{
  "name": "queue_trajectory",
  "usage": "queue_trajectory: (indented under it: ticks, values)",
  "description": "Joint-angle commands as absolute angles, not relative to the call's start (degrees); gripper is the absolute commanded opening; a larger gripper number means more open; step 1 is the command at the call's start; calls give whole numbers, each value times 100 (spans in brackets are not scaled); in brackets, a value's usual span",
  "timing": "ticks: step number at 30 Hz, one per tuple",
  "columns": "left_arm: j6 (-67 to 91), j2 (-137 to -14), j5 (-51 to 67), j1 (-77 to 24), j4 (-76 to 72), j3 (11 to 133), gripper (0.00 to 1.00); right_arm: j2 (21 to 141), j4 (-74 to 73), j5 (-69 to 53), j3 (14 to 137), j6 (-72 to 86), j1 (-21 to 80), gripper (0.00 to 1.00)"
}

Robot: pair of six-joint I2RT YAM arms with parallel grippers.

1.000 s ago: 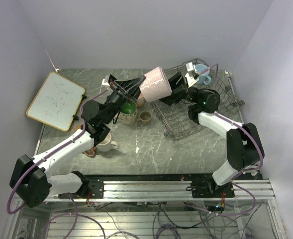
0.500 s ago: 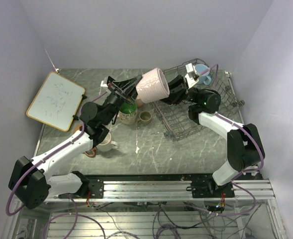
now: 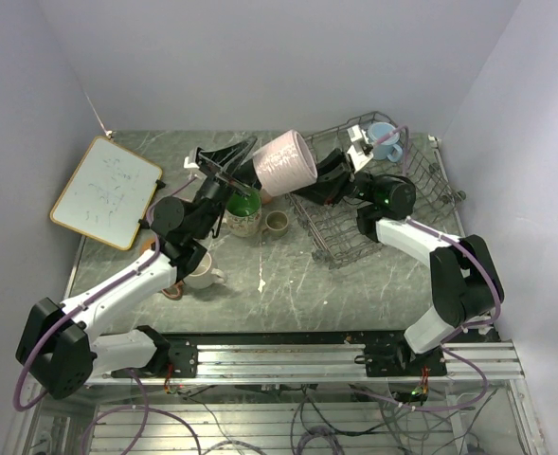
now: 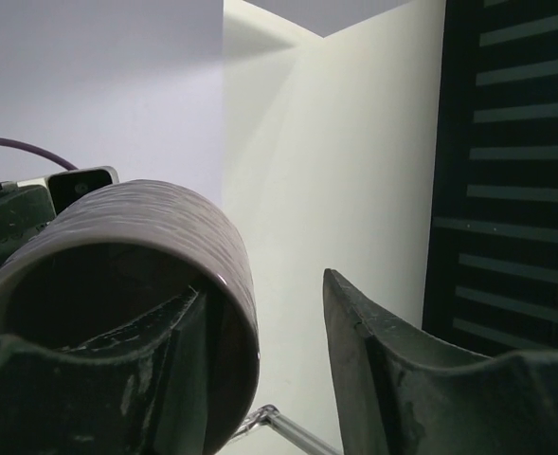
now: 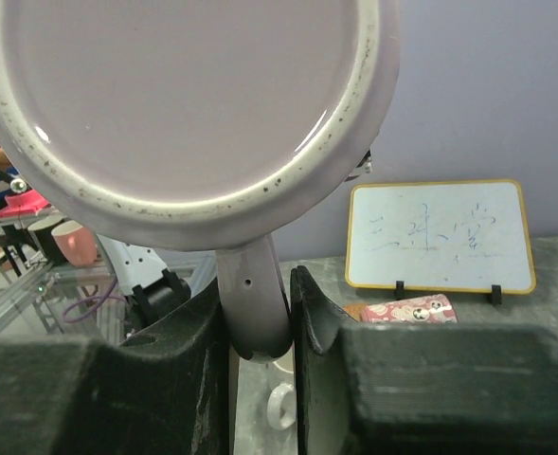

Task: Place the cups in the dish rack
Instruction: Turn the cup upside down in the dish rack.

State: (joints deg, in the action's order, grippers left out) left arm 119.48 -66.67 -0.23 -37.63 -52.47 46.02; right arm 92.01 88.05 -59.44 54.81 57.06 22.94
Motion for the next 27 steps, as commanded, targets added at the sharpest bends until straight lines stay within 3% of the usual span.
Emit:
queue_trajectory:
  ticks: [1, 17, 21, 27]
  values:
    - [11829, -6485, -222, -3653, -5609, 4510, 60, 9092, 10431, -5512, 5467, 5896, 2219, 0]
    - [10768, -6059, 536, -3029, -4758, 4137, 80, 8987, 10369, -5303, 5273, 6142, 1954, 0]
    - [9855, -5713, 1116, -2719, -4591, 4116, 82, 8936, 10358, -5332, 5202, 6220, 1849, 0]
    - [7226, -5389, 2179, -2410, -4576, 4061, 88, 8819, 10206, -5500, 5088, 6347, 1817, 0]
